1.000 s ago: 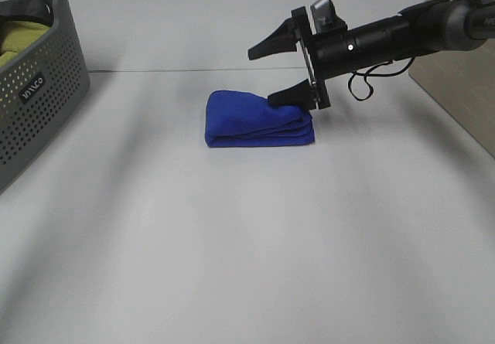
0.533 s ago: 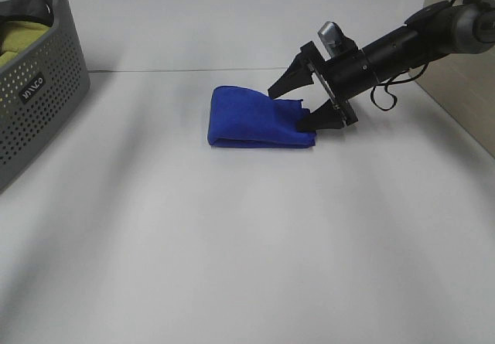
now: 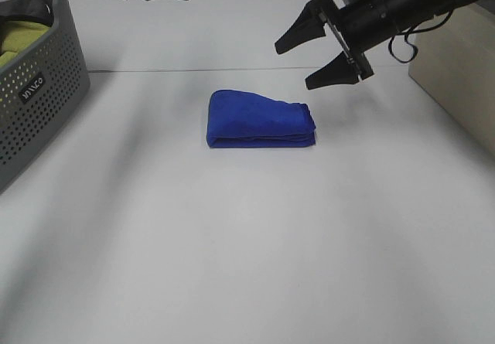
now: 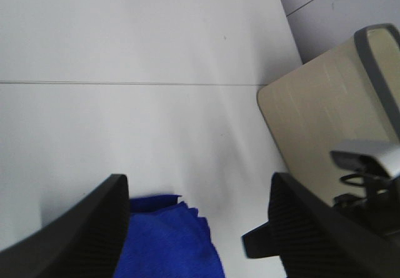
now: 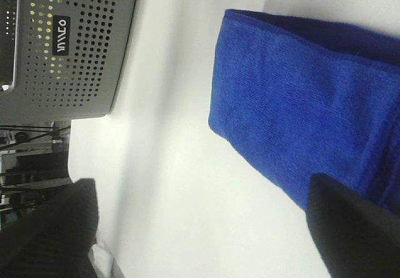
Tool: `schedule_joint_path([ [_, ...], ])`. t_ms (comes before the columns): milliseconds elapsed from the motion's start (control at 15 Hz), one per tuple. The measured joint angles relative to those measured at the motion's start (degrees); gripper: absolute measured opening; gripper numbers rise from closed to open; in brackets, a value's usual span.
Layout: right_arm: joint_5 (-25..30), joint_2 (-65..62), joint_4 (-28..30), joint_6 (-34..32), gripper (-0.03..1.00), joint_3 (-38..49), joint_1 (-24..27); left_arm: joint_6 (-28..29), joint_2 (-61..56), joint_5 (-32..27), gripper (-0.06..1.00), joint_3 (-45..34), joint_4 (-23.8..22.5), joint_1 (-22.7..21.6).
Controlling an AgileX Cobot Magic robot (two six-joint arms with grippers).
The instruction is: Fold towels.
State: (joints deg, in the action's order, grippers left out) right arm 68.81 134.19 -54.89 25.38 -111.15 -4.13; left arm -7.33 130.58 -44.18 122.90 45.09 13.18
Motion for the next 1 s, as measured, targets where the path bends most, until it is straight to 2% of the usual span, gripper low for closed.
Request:
schedule_joint_path([
  [67, 0.1, -1.9, 1.8, -1.1, 0.85, 0.0, 0.0, -0.7, -0.8, -2.1, 0.62, 0.0, -3.3, 0.0],
  [200, 0.1, -5.4, 6.6, -4.6, 0.85, 0.0, -0.1, -0.7, -4.2, -8.0, 0.62, 0.0, -12.6, 0.0],
  [267, 0.1, -9.6, 14.4, -9.2, 0.85, 0.0, -0.5, 1.7, -8.4, -14.9, 0.62, 0.0, -19.8, 0.0],
  [467, 0.2, -16.8, 25.7, -14.0, 0.85, 0.5, -1.8, 4.0, -14.3, -22.5, 0.62, 0.0, -27.8, 0.0],
  [600, 0.3, -23.1, 29.0, -14.7, 0.85, 3.5, -2.1, 4.5, -19.3, -25.0, 0.62, 0.0, -31.0, 0.0],
  [733, 0.3, -28.5, 31.0, -14.8, 0.85, 7.4, -2.1, 4.5, -23.4, -25.0, 0.62, -1.1, -32.3, 0.0],
  [867, 0.3, -36.6, 33.5, -15.2, 0.85, 14.4, -2.1, 4.5, -30.3, -25.1, 0.62, -7.2, -32.6, 0.0],
  [1000, 0.3, -45.0, 35.4, -15.2, 0.85, 22.4, -2.1, 4.3, -37.9, -25.2, 0.62, -17.3, -32.6, 0.0],
])
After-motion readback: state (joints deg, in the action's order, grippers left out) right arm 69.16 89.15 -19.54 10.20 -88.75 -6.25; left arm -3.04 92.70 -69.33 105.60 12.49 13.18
